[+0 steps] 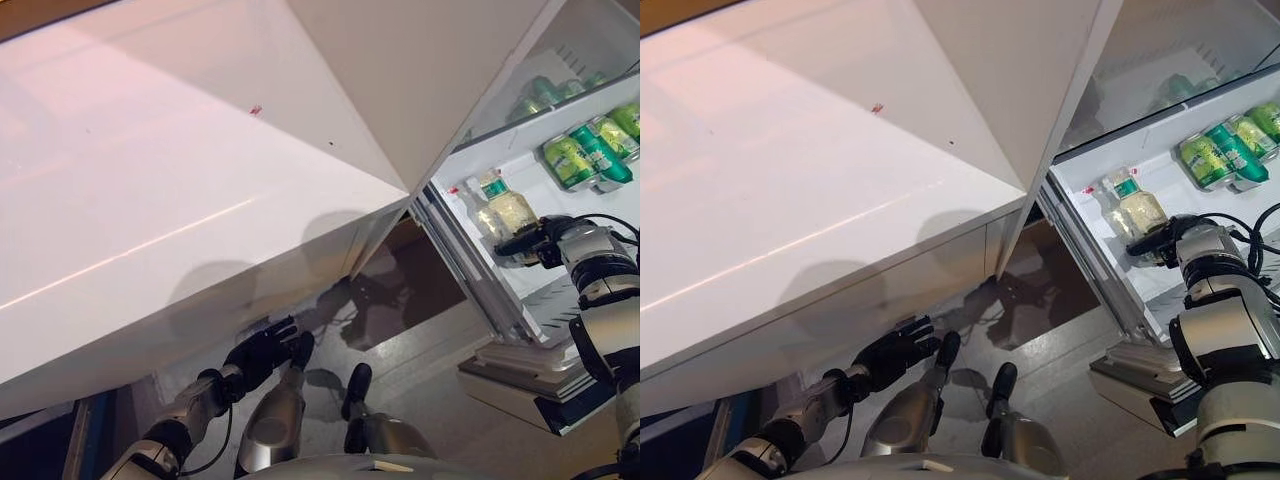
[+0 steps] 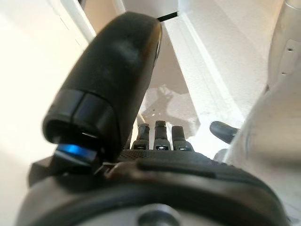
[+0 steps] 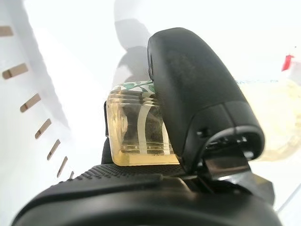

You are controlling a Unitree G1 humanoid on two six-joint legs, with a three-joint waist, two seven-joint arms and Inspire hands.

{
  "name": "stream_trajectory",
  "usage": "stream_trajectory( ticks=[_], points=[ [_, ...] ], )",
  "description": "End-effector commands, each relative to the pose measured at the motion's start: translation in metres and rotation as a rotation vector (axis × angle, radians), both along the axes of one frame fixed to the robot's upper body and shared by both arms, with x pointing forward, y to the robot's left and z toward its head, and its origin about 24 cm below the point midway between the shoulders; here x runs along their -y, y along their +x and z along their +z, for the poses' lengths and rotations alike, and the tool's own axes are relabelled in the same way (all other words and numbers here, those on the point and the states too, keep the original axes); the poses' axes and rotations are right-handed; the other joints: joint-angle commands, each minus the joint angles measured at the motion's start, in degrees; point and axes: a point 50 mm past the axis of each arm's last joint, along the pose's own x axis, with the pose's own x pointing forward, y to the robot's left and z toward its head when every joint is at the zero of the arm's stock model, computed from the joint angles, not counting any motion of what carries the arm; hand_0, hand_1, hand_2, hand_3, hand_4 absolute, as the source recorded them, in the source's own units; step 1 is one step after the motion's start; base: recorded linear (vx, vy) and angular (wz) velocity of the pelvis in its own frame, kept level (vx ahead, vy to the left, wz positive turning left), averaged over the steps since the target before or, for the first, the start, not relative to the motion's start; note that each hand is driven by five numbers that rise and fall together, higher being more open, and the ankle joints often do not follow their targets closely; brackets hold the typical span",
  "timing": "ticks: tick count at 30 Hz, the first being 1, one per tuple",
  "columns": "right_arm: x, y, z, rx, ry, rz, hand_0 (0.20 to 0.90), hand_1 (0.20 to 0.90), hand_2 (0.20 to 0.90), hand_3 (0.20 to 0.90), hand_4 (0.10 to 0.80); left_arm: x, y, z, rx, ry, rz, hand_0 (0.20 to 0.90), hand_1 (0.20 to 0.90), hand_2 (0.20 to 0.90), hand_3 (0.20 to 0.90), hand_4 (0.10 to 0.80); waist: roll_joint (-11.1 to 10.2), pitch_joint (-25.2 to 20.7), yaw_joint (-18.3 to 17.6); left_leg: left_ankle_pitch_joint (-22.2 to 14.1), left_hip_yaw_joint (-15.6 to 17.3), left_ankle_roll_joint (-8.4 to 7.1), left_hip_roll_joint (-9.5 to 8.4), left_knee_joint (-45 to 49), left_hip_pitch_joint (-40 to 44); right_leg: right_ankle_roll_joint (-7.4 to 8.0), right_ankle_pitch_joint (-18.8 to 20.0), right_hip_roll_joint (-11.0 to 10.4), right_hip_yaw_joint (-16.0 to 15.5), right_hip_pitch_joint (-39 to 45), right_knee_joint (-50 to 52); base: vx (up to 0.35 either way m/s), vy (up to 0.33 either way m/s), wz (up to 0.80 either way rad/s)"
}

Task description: Put drinks into fridge and close the fridge

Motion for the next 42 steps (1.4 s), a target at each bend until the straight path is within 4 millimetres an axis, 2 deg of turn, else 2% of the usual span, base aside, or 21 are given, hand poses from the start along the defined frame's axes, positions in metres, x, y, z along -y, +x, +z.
stream_trajectory(
  ticks=[1, 6, 8, 15, 20, 22, 23, 28, 33, 35, 37, 39, 41, 42],
  points=[
    [0.001, 0.013, 0.047, 0.070, -0.137, 0.040, 0.900, 0.900, 0.900, 0.900, 0.800, -0.001, 0.013, 0.007, 0.075, 0.041, 0.016, 0.900, 0.900, 0.900, 0.900, 0.800, -0.7, -1.1, 0.4, -4.4, 5.1, 1.77, -0.78, 0.0, 0.1, 0.94, 1.7, -0.8, 4.7, -3.7, 2.8, 0.000, 0.000, 0.00],
    [-0.003, 0.015, 0.048, 0.067, -0.070, 0.053, 0.900, 0.900, 0.900, 0.900, 0.800, -0.009, 0.019, 0.011, 0.080, 0.083, 0.076, 0.900, 0.900, 0.900, 0.900, 0.800, -1.0, -1.2, 0.3, -4.4, 5.2, 1.70, -0.91, 0.0, 0.0, 0.84, 1.7, -0.8, 4.7, -3.9, 3.0, 0.000, 0.000, 0.00],
    [-0.005, 0.017, 0.051, 0.116, -0.036, 0.068, 0.900, 0.900, 0.900, 0.900, 0.800, -0.014, 0.019, 0.011, 0.077, 0.099, 0.093, 0.900, 0.900, 0.900, 0.900, 0.800, -1.4, -1.5, 0.2, -4.5, 5.4, 1.63, -0.84, 0.0, 0.3, 0.84, 1.7, -0.8, 4.8, -3.7, 3.0, 0.000, 0.000, 0.00],
    [-0.008, 0.019, 0.071, 0.265, 0.016, 0.123, 0.900, 0.900, 0.900, 0.900, 0.800, -0.026, 0.000, -0.001, 0.014, 0.132, 0.154, 0.900, 0.900, 0.900, 0.900, 0.800, -2.9, -4.3, -1.7, -5.6, 6.9, 1.74, -0.75, 0.0, 2.4, 0.97, 1.6, -0.5, 6.7, -2.5, 2.9, 0.011, 0.040, -0.10],
    [-0.005, 0.016, 0.098, 0.346, -0.047, 0.178, 0.900, 0.900, 0.900, 0.900, 0.800, -0.032, -0.018, -0.014, -0.071, 0.161, 0.215, 0.900, 0.900, 0.900, 0.900, 0.800, -3.6, -8.2, -4.3, -6.8, 9.2, 1.87, -0.60, 0.0, 4.6, 1.16, 1.2, -0.3, 8.8, -1.3, 2.7, 0.005, 0.110, -0.36],
    [-0.004, 0.013, 0.116, 0.400, -0.065, 0.205, 0.900, 0.900, 0.900, 0.900, 0.800, -0.034, -0.027, -0.021, -0.117, 0.171, 0.249, 0.900, 0.900, 0.900, 0.900, 0.800, -4.0, -10.9, -5.9, -7.7, 10.7, 1.98, -0.60, 0.0, 6.3, 1.37, 1.1, -0.2, 10.2, -0.2, 2.5, 0.045, 0.104, -0.41],
    [-0.004, 0.013, 0.117, 0.401, -0.065, 0.203, 0.900, 0.900, 0.900, 0.900, 0.800, -0.034, -0.027, -0.021, -0.119, 0.171, 0.249, 0.900, 0.900, 0.900, 0.900, 0.800, -4.0, -11.0, -5.9, -7.8, 10.9, 1.98, -0.59, 0.0, 6.4, 1.39, 1.1, -0.2, 10.4, -0.1, 2.5, 0.074, 0.079, -0.40],
    [0.000, 0.001, 0.146, 0.576, -0.057, 0.213, 0.900, 0.900, 0.900, 0.900, 0.800, -0.031, -0.044, -0.032, -0.194, 0.168, 0.295, 0.900, 0.900, 0.900, 0.900, 0.800, -4.4, -16.0, -8.4, -9.4, 13.2, 2.09, -0.69, 0.5, 9.8, 1.80, 0.8, -0.2, 12.6, 2.5, 2.0, 0.096, 0.055, -0.30],
    [0.003, -0.013, 0.171, 0.862, 0.026, 0.169, 0.900, 0.900, 0.900, 0.900, 0.800, -0.034, -0.068, -0.041, -0.266, 0.174, 0.288, 0.900, 0.900, 0.900, 0.900, 0.800, -3.8, -19.0, -9.7, -10.6, 14.0, 2.18, -0.89, 0.9, 12.3, 1.87, 0.3, -0.2, 13.9, 4.6, 2.2, 0.129, 0.030, -0.25],
    [0.004, -0.018, 0.167, 0.982, 0.108, 0.128, 0.900, 0.900, 0.900, 0.900, 0.800, -0.034, -0.077, -0.045, -0.293, 0.178, 0.278, 0.900, 0.900, 0.900, 0.900, 0.800, -3.5, -19.7, -10.2, -11.1, 14.2, 2.33, -0.97, 1.3, 13.0, 1.90, -0.1, -0.3, 14.3, 5.1, 2.6, 0.136, 0.022, -0.19],
    [0.007, -0.025, 0.154, 1.128, 0.189, 0.077, 0.900, 0.900, 0.900, 0.900, 0.800, -0.032, -0.086, -0.048, -0.321, 0.178, 0.269, 0.900, 0.900, 0.900, 0.900, 0.800, -2.9, -20.2, -10.7, -11.9, 14.3, 2.56, -1.06, 1.9, 13.7, 1.93, -0.6, -0.5, 14.7, 5.6, 3.2, 0.135, 0.014, -0.16],
    [0.006, -0.032, 0.131, 1.229, 0.268, 0.020, 0.900, 0.900, 0.900, 0.900, 0.800, -0.029, -0.095, -0.052, -0.348, 0.180, 0.250, 0.900, 0.900, 0.900, 0.900, 0.800, -2.4, -20.3, -10.9, -12.6, 14.2, 2.95, -1.33, 2.6, 14.3, 1.97, -0.9, -0.8, 14.9, 6.1, 3.8, 0.145, 0.011, -0.10],
    [0.006, -0.035, 0.111, 1.255, 0.350, -0.017, 0.900, 0.900, 0.900, 0.900, 0.800, -0.026, -0.101, -0.054, -0.364, 0.177, 0.240, 0.900, 0.900, 0.900, 0.900, 0.800, -2.0, -20.2, -11.1, -13.2, 14.2, 3.24, -1.52, 3.3, 14.5, 1.96, -1.2, -1.1, 15.0, 6.4, 4.3, 0.116, 0.004, -0.15],
    [0.006, -0.036, 0.108, 1.258, 0.362, -0.027, 0.900, 0.900, 0.900, 0.900, 0.800, -0.026, -0.102, -0.055, -0.366, 0.178, 0.238, 0.900, 0.900, 0.900, 0.900, 0.800, -2.1, -20.2, -11.0, -13.3, 14.2, 3.29, -1.54, 3.5, 14.6, 1.97, -1.3, -1.2, 15.0, 6.5, 4.4, 0.128, -0.009, -0.08]
  ],
)
